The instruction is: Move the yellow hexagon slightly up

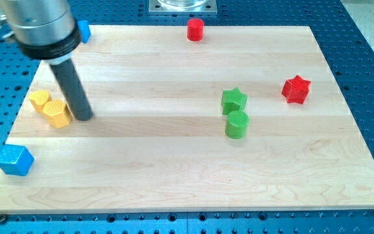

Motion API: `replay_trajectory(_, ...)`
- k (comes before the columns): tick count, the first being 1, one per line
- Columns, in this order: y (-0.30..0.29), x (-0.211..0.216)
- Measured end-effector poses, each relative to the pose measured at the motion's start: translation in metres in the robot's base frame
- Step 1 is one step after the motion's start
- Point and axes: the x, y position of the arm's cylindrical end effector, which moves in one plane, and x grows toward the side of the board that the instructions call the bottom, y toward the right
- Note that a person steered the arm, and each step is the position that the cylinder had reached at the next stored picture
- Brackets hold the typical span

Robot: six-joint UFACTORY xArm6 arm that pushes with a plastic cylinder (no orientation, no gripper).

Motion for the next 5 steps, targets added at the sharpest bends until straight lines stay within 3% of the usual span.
replay_trajectory(1,0.060,0.027)
replay_trajectory(2,0.078,0.047)
replay_trajectory(3,0.030,0.078)
replay_trajectory(4,-0.036,0.062)
replay_trajectory(5,-0.055,0.029)
